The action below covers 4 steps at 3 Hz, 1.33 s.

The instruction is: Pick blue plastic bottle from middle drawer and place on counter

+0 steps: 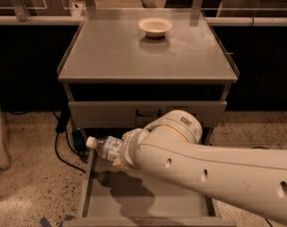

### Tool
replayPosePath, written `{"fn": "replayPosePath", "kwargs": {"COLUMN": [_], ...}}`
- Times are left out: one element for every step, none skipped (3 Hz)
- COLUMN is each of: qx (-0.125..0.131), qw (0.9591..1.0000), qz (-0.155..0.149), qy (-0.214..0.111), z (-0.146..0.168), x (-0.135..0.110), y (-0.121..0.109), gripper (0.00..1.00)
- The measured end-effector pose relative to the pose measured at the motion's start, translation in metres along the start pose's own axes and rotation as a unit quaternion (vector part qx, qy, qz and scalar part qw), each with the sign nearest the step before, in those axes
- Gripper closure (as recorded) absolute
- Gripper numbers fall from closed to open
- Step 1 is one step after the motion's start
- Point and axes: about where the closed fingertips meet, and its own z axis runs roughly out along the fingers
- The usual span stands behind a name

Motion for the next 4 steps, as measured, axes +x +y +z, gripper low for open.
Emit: {"fn": "replayPosePath", "kwargs": {"qx": [0.0,0.005,0.026,0.065], "qw": [1.0,1.0,0.9991,0.995], "qz": [0.0,-0.004,-0.034,-0.076], "qy": [0.0,-0.003,-0.006,-0.002], "z": [0.0,-0.007,-0.033,-0.086], "x": [0.0,-0.008,-0.038,-0.09], "y": [0.0,-0.008,-0.032,-0.074], "gripper": [1.0,1.0,1.0,1.0]}}
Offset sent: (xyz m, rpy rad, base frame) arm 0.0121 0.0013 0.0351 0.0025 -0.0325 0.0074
